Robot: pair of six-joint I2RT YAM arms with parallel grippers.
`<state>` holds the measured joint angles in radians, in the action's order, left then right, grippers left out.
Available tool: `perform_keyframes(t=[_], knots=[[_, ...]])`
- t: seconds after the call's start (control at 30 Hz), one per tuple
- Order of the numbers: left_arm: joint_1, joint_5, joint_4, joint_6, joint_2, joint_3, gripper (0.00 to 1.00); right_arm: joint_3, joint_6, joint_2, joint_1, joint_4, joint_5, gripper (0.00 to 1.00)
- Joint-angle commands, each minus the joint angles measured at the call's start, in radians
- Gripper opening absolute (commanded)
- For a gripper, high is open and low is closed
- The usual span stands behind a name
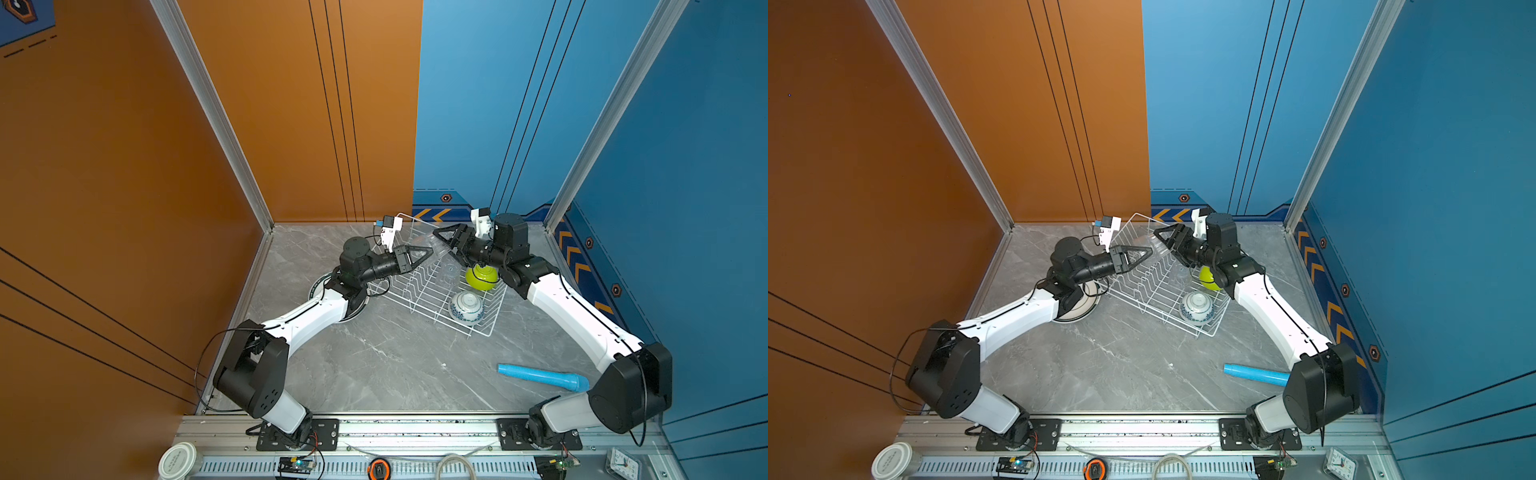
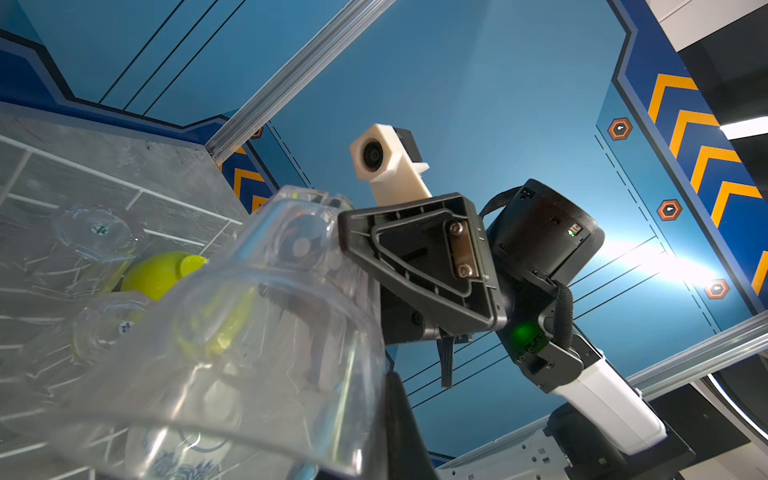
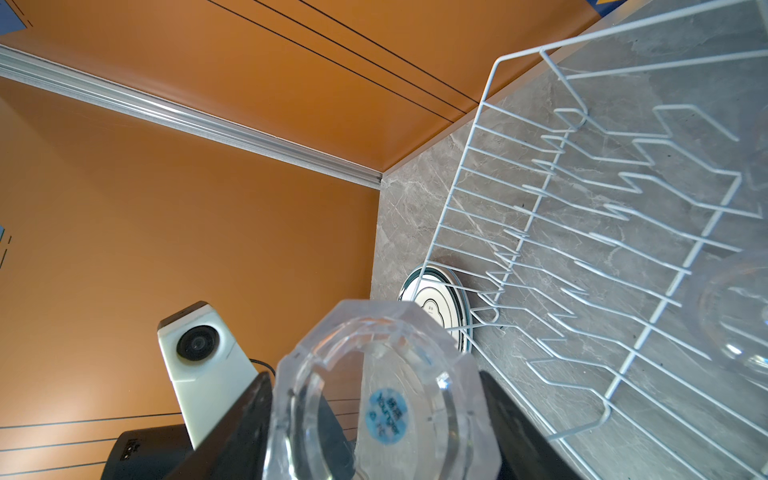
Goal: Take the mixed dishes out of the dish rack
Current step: 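Carry the glass with the left gripper beside the plate stack while right gripper re-enters rack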
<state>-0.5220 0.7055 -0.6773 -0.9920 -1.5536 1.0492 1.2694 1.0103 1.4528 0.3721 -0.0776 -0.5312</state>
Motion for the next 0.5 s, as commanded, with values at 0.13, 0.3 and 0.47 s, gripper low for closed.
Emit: perform_keyframes(t=[0.13,0.3,0.47], knots=[[0.023,-0.108,0.158,0.090,0.030,0.001,0.00,-0.045,-0.098,-0.033,0.032,-0.064,-0.046,0.85],[0.040,-0.171,0.325,0.182,0.071,0.021,0.00,-0.062,-0.096,-0.046,0.019,-0.049,-0.034,1.00],[0.084,-0.223,0.471,0.245,0.103,0.044,0.00,-0.066,-0.104,-0.047,0.006,-0.047,-0.029,1.00]])
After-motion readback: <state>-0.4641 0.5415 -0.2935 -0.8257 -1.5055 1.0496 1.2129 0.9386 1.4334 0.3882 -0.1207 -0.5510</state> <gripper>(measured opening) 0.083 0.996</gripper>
